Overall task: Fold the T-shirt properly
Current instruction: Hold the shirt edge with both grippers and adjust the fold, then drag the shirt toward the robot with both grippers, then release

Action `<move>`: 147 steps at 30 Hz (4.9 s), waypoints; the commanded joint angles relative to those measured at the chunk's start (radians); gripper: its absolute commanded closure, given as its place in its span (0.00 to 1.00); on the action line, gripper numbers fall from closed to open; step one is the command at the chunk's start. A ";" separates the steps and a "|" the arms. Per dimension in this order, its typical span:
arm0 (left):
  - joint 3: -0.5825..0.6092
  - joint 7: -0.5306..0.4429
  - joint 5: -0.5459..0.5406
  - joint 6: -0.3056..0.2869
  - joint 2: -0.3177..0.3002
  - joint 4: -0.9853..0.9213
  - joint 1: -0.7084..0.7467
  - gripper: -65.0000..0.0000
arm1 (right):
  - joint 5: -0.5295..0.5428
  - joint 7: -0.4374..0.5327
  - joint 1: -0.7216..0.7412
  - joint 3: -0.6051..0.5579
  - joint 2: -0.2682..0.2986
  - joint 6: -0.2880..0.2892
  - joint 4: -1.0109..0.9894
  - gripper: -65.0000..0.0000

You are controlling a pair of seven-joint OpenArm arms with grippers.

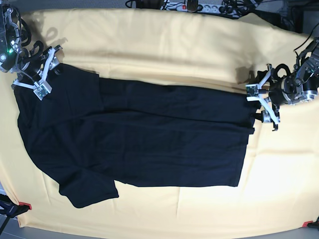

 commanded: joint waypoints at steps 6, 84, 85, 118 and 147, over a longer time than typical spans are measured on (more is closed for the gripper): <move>-0.013 -0.007 0.003 0.085 -0.019 0.008 -0.028 0.32 | 0.000 0.016 0.008 0.011 0.019 -0.004 0.013 0.40; -0.013 0.008 -0.096 -0.051 -0.021 0.008 -0.040 1.00 | -0.237 0.148 0.011 0.010 0.072 0.066 -0.152 1.00; -0.013 0.008 -0.096 -0.051 -0.021 0.008 -0.040 1.00 | -0.237 0.146 0.014 0.010 0.072 0.065 -0.150 1.00; -0.013 0.074 -0.284 -0.219 -0.209 0.215 -0.082 1.00 | -0.279 -0.036 -0.048 0.026 0.078 0.020 0.085 1.00; -0.013 0.512 -0.733 -0.219 -0.410 0.530 0.011 1.00 | -0.079 -0.118 -0.445 0.319 0.074 0.092 0.184 1.00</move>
